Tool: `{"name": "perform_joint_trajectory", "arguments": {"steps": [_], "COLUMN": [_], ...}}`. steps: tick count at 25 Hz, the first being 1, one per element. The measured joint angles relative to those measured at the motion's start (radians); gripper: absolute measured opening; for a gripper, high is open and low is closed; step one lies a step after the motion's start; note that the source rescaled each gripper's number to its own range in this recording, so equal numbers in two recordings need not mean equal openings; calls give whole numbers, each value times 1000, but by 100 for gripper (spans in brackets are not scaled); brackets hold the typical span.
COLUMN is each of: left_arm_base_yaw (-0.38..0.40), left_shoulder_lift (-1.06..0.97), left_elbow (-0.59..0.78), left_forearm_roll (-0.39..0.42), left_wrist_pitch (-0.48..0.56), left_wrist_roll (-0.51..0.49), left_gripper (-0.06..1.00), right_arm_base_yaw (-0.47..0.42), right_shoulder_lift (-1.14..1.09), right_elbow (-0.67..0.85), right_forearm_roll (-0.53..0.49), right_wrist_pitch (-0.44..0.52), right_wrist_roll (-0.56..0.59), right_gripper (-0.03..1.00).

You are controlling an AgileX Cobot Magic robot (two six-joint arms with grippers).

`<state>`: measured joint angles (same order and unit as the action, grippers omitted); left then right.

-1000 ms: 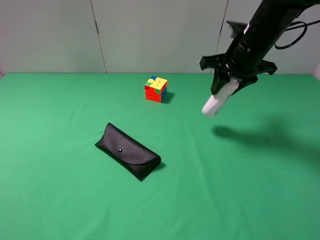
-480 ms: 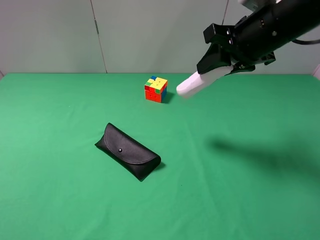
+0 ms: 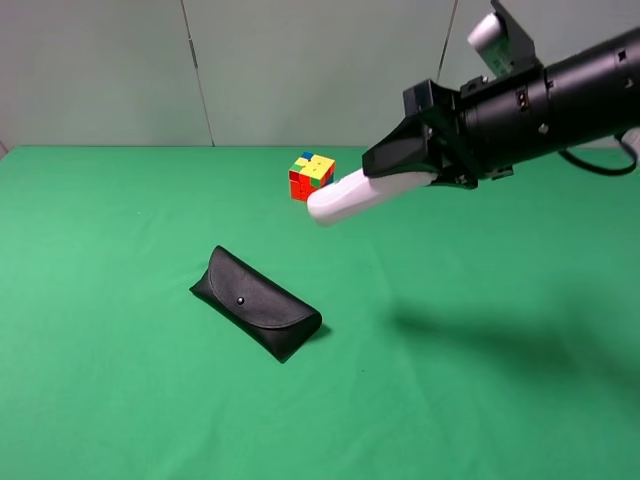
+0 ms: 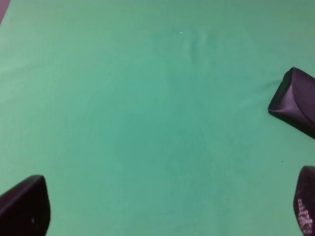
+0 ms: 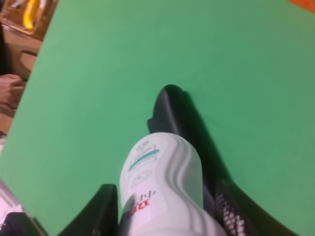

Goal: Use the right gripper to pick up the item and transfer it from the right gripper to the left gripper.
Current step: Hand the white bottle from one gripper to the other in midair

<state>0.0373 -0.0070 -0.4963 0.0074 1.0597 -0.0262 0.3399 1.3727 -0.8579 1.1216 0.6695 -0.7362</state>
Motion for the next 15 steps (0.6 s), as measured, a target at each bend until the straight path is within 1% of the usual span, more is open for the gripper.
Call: {"name": "perform_joint_trajectory", "arguments": {"steps": [3, 6, 8, 15], "left_arm_base_yaw": [0, 0, 0, 0], "left_shoulder_lift": [0, 0, 0, 0], "left_elbow": [0, 0, 0, 0], "left_forearm_roll": [0, 0, 0, 0], "left_wrist_pitch": [0, 0, 0, 0], "left_wrist_roll": [0, 0, 0, 0], "left_gripper": [98, 98, 98, 98], "right_arm_base_yaw": [0, 0, 0, 0], "right_shoulder_lift": [0, 1, 10, 58], "right_elbow": [42, 71, 83, 88], "right_forearm_roll": [123, 213, 244, 304], "right_wrist_pitch": [-10, -7, -3, 33], "right_wrist_roll": [-116, -204, -232, -303], "right_gripper": [1, 1, 1, 0]}}
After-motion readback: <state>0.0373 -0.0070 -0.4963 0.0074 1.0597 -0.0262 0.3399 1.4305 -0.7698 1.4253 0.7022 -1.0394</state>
